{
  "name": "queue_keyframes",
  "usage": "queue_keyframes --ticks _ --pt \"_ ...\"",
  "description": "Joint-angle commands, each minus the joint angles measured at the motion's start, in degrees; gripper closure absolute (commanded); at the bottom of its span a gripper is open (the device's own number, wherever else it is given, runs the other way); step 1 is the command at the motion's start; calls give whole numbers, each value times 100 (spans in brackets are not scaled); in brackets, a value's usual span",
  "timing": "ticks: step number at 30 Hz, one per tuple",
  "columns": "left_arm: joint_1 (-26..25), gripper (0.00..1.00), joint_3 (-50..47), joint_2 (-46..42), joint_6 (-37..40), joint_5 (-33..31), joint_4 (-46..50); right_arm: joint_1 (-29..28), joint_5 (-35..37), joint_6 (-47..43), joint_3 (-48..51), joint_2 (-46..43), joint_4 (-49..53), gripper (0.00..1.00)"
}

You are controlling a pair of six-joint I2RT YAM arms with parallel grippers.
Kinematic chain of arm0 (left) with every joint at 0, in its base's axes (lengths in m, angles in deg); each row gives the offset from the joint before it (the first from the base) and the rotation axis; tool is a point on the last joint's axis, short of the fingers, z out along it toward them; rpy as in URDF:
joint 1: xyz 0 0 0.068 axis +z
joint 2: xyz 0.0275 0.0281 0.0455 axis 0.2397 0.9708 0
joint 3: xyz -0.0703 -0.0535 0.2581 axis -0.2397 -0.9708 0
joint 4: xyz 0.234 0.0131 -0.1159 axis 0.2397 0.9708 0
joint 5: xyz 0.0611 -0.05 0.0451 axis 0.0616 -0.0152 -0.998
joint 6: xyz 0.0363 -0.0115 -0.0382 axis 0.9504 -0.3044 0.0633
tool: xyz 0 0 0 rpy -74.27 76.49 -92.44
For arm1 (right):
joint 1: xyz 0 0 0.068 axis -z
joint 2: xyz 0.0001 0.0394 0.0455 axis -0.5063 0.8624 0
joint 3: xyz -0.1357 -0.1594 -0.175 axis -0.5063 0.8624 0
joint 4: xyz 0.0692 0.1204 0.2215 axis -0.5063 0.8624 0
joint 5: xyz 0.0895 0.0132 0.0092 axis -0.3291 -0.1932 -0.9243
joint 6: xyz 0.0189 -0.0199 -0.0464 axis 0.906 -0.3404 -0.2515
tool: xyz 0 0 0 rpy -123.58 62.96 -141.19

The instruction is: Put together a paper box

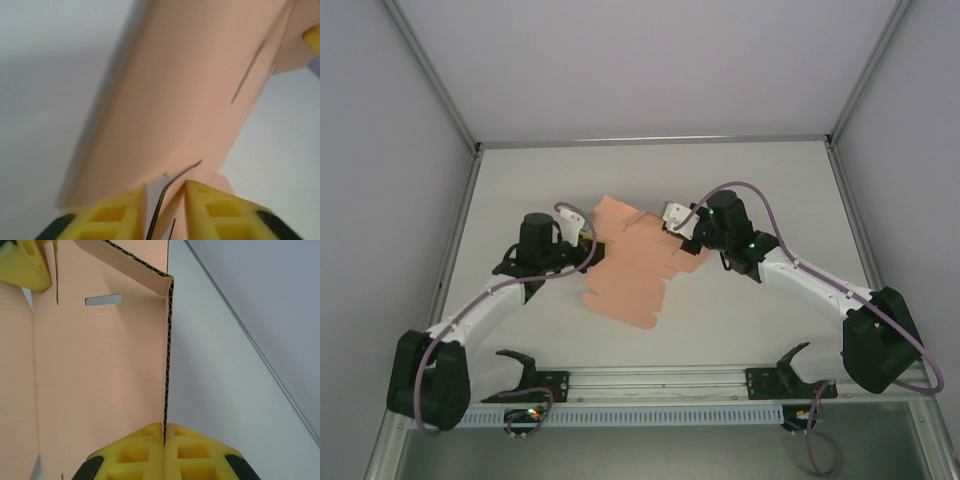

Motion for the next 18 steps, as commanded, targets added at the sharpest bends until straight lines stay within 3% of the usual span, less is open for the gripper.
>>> queue_keyframes --ticks 1,4,10,18 --pt "-364 79 -238 -431 180 -1268 -316 2 -35 190 -110 -20 94 100" --pt "-559 70 -431 -713 352 -1363 -267 2 8 199 -117 -26 126 100" --pt "-878 76 -508 -821 403 -1814 -62 3 94 388 -229 27 161 100" --pt "-2014 73 -297 -703 834 -3716 -66 -85 280 561 -232 102 110 100"
